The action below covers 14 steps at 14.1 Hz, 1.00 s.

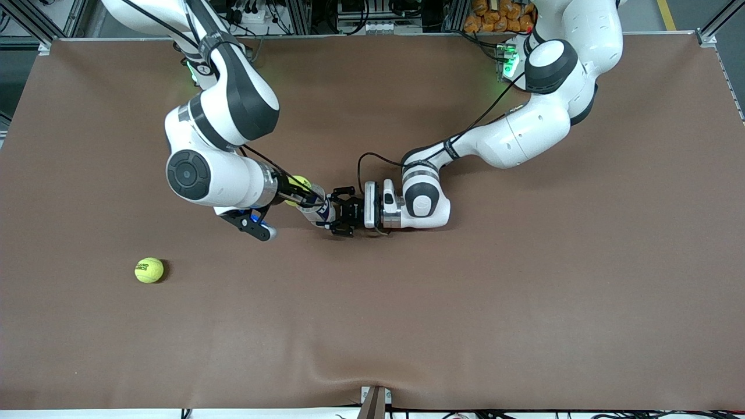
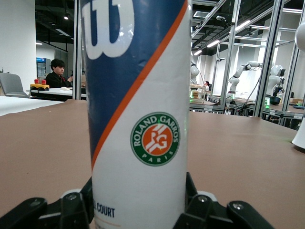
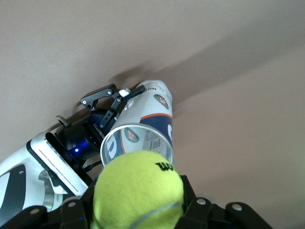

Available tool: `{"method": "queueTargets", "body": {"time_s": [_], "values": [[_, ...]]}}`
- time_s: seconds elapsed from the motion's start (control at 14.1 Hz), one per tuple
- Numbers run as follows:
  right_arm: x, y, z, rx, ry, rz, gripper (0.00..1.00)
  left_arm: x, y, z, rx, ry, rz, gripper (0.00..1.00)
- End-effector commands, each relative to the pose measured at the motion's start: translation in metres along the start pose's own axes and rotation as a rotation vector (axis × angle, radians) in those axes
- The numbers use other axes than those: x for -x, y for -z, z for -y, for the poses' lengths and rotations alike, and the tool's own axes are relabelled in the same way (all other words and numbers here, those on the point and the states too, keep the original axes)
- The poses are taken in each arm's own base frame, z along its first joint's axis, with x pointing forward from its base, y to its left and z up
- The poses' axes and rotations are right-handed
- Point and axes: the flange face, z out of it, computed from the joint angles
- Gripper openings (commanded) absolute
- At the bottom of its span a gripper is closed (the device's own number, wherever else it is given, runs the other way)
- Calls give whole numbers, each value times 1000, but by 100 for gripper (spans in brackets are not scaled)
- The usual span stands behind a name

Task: Insert tennis ball vertically with right arm
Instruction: 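Push the ball into the can opening and open the right gripper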

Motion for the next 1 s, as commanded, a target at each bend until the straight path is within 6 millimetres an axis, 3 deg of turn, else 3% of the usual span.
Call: {"method": "queueTargets", "body": {"time_s": [0.0,0.57,0.64,0.71,0.78,0.92], "values": [[6,-9,20,-21,-32,-15,23,3,5,2,-11,-22,26,69],[-10,-36,14,29,-51,-20,24,2,4,2,-8,-30,27,70],[-10,-36,14,30,-51,-19,29,-1,5,4,-10,-53,26,69],[-10,-36,14,34,-49,-16,67,-2,5,4,-10,-61,25,69],[-7,-38,15,37,-47,-15,100,-1,5,4,-10,-64,27,69],[-7,-37,15,37,-45,-15,100,-2,5,4,-10,-65,26,69]]}}
